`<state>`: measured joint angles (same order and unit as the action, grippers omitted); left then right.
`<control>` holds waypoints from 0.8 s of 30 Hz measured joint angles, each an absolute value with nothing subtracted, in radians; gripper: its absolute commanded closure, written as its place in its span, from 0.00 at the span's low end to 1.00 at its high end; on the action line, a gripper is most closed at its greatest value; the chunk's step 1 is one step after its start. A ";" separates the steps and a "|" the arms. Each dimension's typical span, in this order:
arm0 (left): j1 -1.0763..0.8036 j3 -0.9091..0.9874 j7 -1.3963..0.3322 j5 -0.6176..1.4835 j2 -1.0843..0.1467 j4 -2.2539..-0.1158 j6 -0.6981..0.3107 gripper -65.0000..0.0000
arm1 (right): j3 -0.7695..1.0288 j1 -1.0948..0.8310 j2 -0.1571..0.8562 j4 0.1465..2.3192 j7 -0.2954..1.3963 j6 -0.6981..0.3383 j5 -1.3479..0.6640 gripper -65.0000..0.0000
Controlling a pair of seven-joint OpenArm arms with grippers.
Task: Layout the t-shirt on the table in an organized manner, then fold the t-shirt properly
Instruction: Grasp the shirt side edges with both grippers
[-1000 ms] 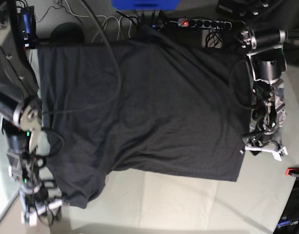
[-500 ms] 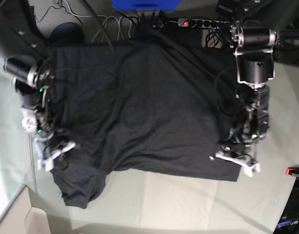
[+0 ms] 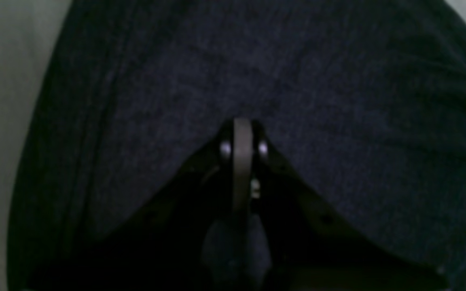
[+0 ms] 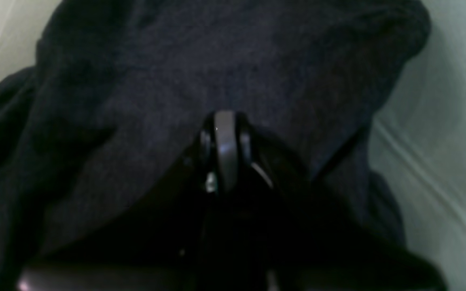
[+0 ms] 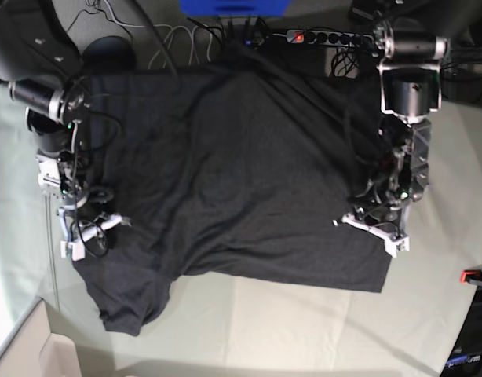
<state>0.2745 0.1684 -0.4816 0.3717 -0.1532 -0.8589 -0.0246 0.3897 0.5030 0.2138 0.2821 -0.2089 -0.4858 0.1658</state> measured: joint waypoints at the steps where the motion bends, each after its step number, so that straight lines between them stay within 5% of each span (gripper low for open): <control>1: 0.285 0.168 -0.456 0.376 -0.153 -0.826 -0.031 1.00 | 0.389 0.500 0.216 0.282 -0.212 -0.488 0.160 1.00; 14: 0.558 0.168 0.043 0.368 -0.148 -0.241 -0.075 1.00 | 0.385 0.617 0.205 0.263 -0.131 -0.477 0.203 1.00; 24: 0.655 0.168 -0.053 0.356 -0.152 -0.216 -0.008 1.00 | 0.383 0.722 0.216 0.263 -0.199 -0.342 0.201 1.00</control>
